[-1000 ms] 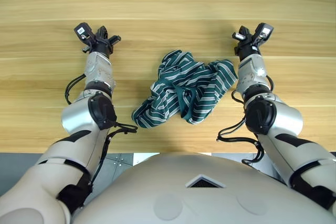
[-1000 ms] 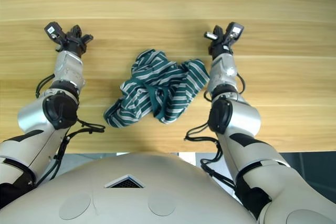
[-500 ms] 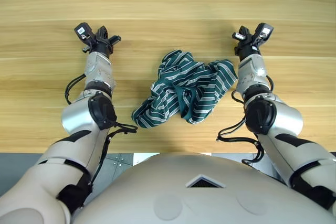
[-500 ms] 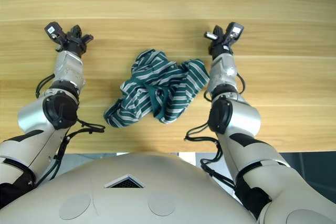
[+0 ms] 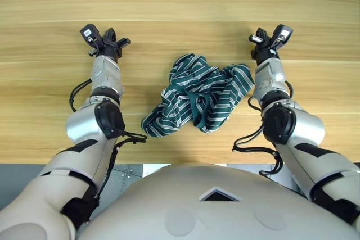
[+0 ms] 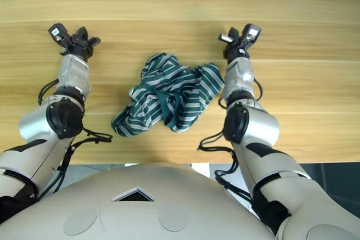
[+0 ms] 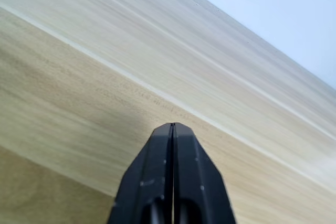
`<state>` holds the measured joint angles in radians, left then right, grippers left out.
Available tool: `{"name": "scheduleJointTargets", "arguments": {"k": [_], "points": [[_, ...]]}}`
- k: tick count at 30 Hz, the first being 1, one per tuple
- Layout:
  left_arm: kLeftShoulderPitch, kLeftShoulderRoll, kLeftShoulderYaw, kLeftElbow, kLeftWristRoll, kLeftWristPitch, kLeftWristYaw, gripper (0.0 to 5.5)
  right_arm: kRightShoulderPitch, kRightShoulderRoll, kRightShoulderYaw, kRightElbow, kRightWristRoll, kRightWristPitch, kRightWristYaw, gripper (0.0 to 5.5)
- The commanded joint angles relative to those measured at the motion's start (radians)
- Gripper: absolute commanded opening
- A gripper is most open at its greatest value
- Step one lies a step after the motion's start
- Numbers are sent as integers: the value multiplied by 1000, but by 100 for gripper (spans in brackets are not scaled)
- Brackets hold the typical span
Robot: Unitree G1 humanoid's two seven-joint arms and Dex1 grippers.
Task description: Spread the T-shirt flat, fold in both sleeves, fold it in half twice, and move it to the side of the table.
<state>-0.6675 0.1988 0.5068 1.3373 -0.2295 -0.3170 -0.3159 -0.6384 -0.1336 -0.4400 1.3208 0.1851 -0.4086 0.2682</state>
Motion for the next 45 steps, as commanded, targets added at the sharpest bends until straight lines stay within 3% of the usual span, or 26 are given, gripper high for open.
{"name": "scheduleJointTargets", "arguments": {"k": [1, 3, 6, 10, 16, 22, 33, 40, 45], "points": [[-22, 43, -21, -51, -29, -63, -316, 4, -16, -47, 8, -79, 34, -85, 178, 0], [-14, 85, -6, -134, -116, -53, -629, 4, 5, -80, 36, -207, 70, -118, 372, 0], [117, 120, -89, -364, -192, -23, -1030, 4, 156, -122, 123, -557, 151, -66, 648, 0], [381, 169, -255, -666, -178, -67, -1275, 4, 433, -242, 263, -967, 186, 0, 890, 0], [534, 256, -447, -716, 170, -339, -1117, 4, 715, -393, 380, -1295, 193, 11, 1066, 0], [581, 310, -567, -746, 347, -442, -931, 4, 739, -426, 470, -1311, 92, 26, 1020, 0], [576, 345, -666, -830, 292, -430, -815, 4, 453, -440, 685, -665, -565, 15, 408, 0], [559, 326, -660, -947, 179, -367, -767, 4, 441, -481, 729, -634, -551, -27, 392, 0], [620, 330, -731, -1085, 104, -285, -818, 4, 435, -478, 744, -633, -550, -28, 388, 0]]}}
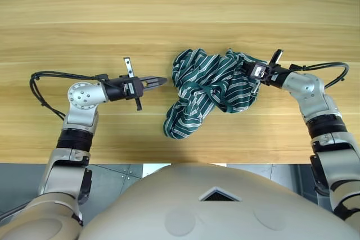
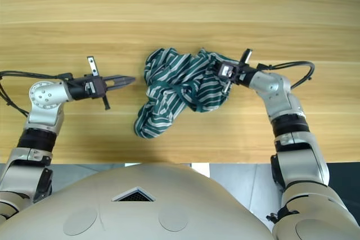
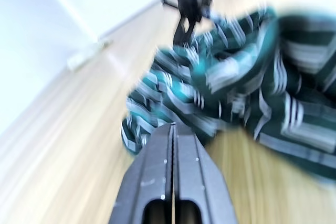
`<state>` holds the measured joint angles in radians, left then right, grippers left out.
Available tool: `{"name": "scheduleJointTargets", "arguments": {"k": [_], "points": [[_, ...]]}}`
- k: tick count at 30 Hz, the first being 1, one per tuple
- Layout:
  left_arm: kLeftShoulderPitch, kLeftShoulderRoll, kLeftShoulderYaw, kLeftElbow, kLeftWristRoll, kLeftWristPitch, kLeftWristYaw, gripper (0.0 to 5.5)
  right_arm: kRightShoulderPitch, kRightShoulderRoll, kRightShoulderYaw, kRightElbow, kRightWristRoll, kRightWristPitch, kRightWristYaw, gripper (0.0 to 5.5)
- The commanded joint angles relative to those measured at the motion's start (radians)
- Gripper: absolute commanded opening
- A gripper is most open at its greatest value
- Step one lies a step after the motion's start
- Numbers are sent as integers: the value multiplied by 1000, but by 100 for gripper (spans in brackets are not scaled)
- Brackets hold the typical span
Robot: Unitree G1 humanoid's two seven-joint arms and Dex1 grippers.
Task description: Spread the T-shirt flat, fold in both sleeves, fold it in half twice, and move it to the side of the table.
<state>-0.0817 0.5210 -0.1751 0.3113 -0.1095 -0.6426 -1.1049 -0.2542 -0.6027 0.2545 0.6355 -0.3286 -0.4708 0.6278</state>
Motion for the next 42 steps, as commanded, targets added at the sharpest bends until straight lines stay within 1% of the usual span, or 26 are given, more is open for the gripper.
{"name": "scheduleJointTargets", "arguments": {"k": [1, 4, 10, 12, 18, 22, 26, 30, 34, 39, 42], "points": [[37, 8, -61, -66, -18, 48, -36, 4, 52, -8, 51, 49, -36, 35, 26, 0], [36, 8, -99, -62, 0, 68, -45, 4, 56, -8, 58, 36, -36, 36, 21, 0], [33, 23, -171, 8, 103, 29, -38, 4, 83, -15, 64, -30, -23, 39, 24, 0], [39, 29, -184, 6, 105, 28, -42, 4, 87, -15, 66, -43, -21, 45, 25, 0], [72, 75, -218, -78, 36, 88, -123, 4, 83, -20, 79, -43, -34, 61, 18, 0], [33, 85, -247, -8, 113, 92, -124, 4, 70, -19, 93, -43, -60, 78, 5, 0], [-31, 117, -290, 133, 305, 4, -40, 4, 69, -30, 94, -64, -57, 87, 8, 0], [-125, 147, -310, 288, 401, -51, 47, 4, 79, -44, 92, -74, -52, 95, 1, 0], [-225, 160, -335, 444, 514, -88, 201, 4, 89, -57, 87, -77, -48, 100, -6, 0], [-347, 195, -328, 588, 578, -116, 356, 4, 91, -99, 54, -44, -37, 109, -25, 0], [-458, 204, -324, 721, 621, -92, 465, 4, 87, -119, 34, -16, -32, 109, -41, 0]]}}
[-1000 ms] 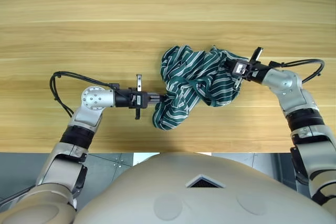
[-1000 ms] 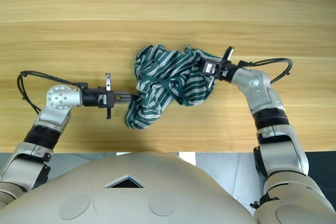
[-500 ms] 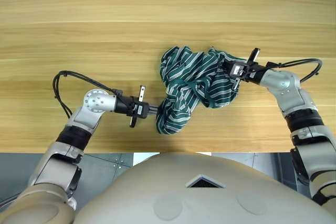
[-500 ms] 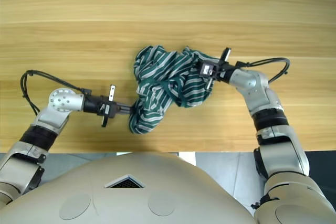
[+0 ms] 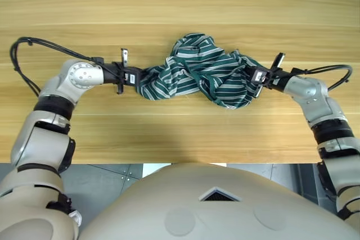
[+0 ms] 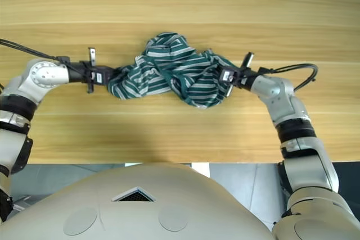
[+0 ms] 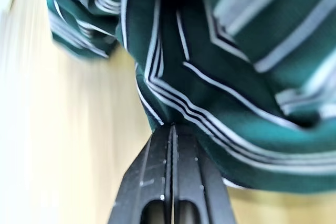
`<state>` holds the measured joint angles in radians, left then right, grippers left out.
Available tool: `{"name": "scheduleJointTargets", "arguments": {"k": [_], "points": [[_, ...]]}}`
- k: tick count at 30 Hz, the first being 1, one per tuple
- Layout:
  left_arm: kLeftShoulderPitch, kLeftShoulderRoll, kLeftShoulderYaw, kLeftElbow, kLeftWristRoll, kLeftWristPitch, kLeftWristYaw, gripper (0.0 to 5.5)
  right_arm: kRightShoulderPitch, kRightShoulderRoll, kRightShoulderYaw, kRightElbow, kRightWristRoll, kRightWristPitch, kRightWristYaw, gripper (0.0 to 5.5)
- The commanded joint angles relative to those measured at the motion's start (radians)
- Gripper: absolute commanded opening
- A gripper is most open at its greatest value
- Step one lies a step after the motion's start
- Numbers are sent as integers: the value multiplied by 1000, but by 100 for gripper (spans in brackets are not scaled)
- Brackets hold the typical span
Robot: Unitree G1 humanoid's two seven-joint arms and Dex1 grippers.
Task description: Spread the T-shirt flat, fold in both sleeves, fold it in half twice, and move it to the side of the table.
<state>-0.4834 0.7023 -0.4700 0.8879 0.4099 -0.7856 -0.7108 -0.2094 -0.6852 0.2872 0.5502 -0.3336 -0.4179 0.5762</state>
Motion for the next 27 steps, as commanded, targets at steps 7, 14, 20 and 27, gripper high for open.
{"name": "scheduleJointTargets", "arguments": {"k": [7, 14, 20, 27], "points": [[-190, 0, -91, 373, 241, 175, 319, 4, 23, -46, -11, 120, -20, 45, -1, 0], [-233, -24, -66, 447, 240, 247, 423, 4, -21, -42, -8, 188, -16, 32, -2, 0], [-275, -57, 39, 437, 137, 185, 411, 4, -57, -12, 19, 207, -21, 13, -11, 0], [-309, -55, 329, 407, -212, 129, 45, 4, -58, 6, 45, 171, -16, 7, 3, 0]]}}
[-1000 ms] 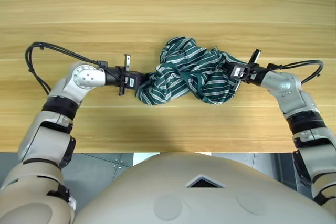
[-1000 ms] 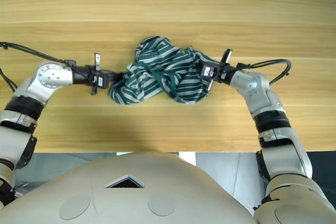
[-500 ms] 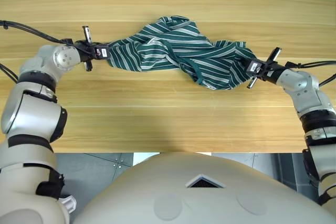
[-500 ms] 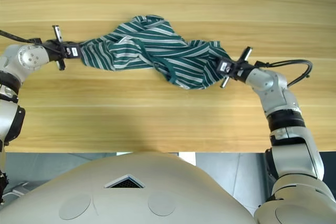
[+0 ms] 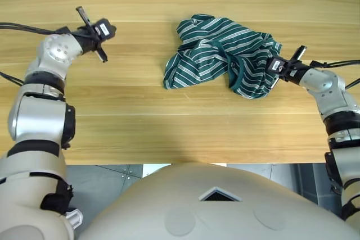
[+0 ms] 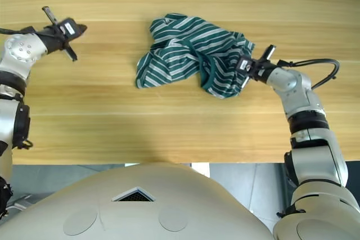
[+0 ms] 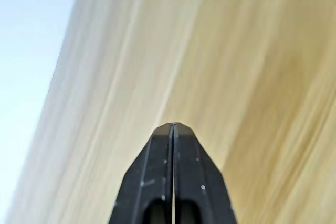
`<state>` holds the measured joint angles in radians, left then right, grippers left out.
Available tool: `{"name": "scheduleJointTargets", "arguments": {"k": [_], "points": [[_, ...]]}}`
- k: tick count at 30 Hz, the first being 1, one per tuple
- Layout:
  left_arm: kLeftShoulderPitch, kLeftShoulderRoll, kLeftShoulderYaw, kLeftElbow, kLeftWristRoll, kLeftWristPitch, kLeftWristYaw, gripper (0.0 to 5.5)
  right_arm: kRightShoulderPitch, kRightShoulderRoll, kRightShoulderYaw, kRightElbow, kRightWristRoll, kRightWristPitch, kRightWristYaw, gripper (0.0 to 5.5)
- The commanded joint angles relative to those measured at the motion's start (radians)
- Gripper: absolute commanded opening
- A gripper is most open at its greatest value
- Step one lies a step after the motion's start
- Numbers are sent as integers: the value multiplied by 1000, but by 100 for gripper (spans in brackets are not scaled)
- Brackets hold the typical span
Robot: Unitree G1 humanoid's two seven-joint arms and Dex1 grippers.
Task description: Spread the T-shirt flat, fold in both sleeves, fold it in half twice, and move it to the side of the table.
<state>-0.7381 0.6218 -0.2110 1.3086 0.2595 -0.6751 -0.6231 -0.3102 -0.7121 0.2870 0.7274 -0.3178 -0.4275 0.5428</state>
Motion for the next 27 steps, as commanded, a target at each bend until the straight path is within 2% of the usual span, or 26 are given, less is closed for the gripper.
{"name": "scheduleJointTargets", "arguments": {"k": [1, 5, 9, 14, 27], "points": [[-62, 28, 80, -17, -66, 22, -37, 4, 47, 34, 45, -18, -28, 18, 40, 0], [-54, -41, 122, -59, -131, -15, -132, 4, 52, 38, 48, -37, -28, 24, 41, 0], [32, -170, 79, -131, -163, -70, -293, 4, 50, 43, 53, -42, -30, 27, 38, 0], [75, -269, 45, -175, -175, -43, -393, 4, 46, 53, 60, -39, -34, 29, 31, 0], [104, -320, 9, -168, -134, -24, -338, 4, 41, 67, 77, -19, -43, 30, 18, 0]]}}
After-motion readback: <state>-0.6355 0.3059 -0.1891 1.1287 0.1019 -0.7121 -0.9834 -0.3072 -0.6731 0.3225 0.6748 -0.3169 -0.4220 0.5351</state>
